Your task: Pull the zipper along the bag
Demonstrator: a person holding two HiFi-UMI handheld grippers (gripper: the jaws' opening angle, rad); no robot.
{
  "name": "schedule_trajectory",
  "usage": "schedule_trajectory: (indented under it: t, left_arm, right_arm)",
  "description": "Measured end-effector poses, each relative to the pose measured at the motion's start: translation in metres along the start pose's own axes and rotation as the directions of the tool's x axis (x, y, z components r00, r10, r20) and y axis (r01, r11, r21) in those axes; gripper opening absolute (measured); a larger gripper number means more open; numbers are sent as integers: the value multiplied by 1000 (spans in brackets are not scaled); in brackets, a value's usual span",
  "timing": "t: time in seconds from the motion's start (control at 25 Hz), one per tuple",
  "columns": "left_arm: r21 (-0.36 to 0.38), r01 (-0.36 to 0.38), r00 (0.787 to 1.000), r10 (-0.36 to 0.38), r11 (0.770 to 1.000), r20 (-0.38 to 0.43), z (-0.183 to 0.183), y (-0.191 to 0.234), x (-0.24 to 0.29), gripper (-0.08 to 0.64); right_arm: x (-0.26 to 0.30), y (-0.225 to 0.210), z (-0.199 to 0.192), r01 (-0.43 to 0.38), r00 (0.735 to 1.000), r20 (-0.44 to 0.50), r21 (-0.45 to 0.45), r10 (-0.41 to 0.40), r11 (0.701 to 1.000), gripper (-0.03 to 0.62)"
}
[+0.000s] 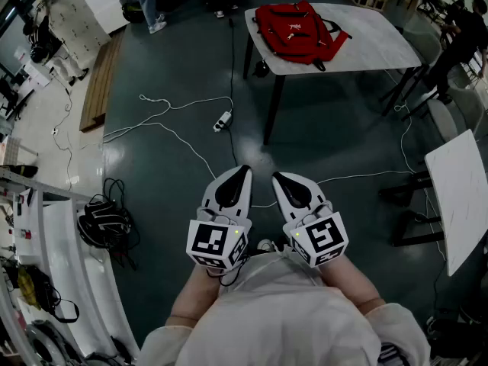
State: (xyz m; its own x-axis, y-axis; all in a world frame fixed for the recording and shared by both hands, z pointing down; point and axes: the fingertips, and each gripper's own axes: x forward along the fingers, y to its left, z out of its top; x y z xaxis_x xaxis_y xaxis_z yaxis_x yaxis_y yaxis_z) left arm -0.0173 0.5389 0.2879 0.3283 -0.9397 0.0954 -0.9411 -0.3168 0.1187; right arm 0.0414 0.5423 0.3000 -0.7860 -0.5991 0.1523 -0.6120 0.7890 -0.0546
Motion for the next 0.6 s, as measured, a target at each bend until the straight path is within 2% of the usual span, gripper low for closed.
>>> schedule_trajectory:
  t: [0.4,0.6]
  left_arm:
    - [26,-10,1000,10,1000,-11,-4,7,8,23]
    - [21,-12,999,13,1000,-32,-13,11,12,23]
  right_arm:
    - [9,4,-8,-19,999,-32,-11,18,1000,26]
    - [12,-1,-10,-11,1000,-25,38,12,999,26]
